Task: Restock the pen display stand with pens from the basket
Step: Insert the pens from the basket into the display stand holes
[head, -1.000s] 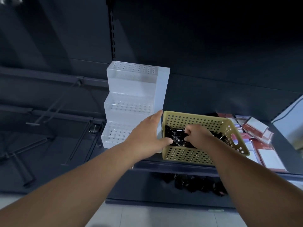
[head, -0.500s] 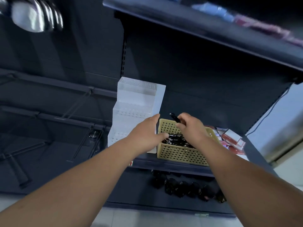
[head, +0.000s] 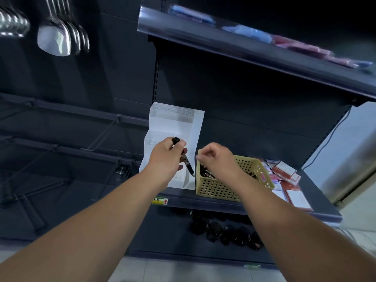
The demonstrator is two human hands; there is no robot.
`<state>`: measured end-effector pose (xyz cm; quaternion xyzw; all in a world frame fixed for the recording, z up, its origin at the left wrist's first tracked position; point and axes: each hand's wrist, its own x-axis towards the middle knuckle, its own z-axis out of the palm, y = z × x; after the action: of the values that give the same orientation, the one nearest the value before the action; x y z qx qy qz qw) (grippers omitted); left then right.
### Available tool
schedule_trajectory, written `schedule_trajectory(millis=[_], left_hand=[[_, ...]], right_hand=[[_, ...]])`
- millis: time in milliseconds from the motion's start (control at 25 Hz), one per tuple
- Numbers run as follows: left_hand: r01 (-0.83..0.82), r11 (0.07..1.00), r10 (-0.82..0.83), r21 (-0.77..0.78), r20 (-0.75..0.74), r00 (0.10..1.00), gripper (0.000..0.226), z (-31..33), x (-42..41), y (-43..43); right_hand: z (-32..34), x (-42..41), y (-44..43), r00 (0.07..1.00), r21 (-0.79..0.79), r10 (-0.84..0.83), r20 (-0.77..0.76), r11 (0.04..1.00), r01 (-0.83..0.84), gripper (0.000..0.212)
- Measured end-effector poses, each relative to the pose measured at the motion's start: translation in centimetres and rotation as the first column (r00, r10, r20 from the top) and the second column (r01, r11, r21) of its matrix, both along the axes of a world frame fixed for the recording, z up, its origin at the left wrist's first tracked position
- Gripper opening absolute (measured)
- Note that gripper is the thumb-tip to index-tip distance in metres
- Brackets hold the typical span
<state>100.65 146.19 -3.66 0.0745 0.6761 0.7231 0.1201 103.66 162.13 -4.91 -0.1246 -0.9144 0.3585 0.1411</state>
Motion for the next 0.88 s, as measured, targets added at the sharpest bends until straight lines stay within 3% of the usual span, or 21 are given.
schedule_trajectory(millis=[120,240,400,560,680,880], left_hand=[[-0.054,0.998,0.054,0.009,0.013,0.998,0.016,-2.0,-1.7,-0.9],[-0.123,0.992,0.123,0.021,-0.008,0.992,0.017,-4.0,-4.3,-2.4],[-0.17,0.984,0.168,-0.06,-0.03,0.985,0.022,-4.1,-7.0,-4.3],[-0.216,0.976,0.216,0.014,-0.08,0.973,0.018,0.0,-7.7,-6.3],[-0.251,0.968,0.252,0.03,-0.2,0.947,0.017,1.5,-7.4,-7.5],[-0.255,0.965,0.228,-0.067,-0.274,0.934,0.009,1.0,-8.9,-6.4]], right_hand=[[-2.1,-0.1,3.0,0.987,0.012,-0.156,0.035,0.988,0.156,0.011],[-4.4,-0.8,4.1,0.979,0.004,-0.196,0.061,0.981,0.196,0.008],[-4.0,-4.9,1.4,0.983,0.018,-0.139,0.118,0.99,0.137,0.01],[0.5,-7.0,-2.2,0.997,0.05,-0.013,0.07,0.999,0.01,0.015],[1.9,-6.4,-2.9,0.998,0.044,0.053,0.036,0.998,-0.055,0.017],[1.3,-7.5,-3.5,0.995,0.063,0.076,-0.067,0.995,-0.072,0.02]])
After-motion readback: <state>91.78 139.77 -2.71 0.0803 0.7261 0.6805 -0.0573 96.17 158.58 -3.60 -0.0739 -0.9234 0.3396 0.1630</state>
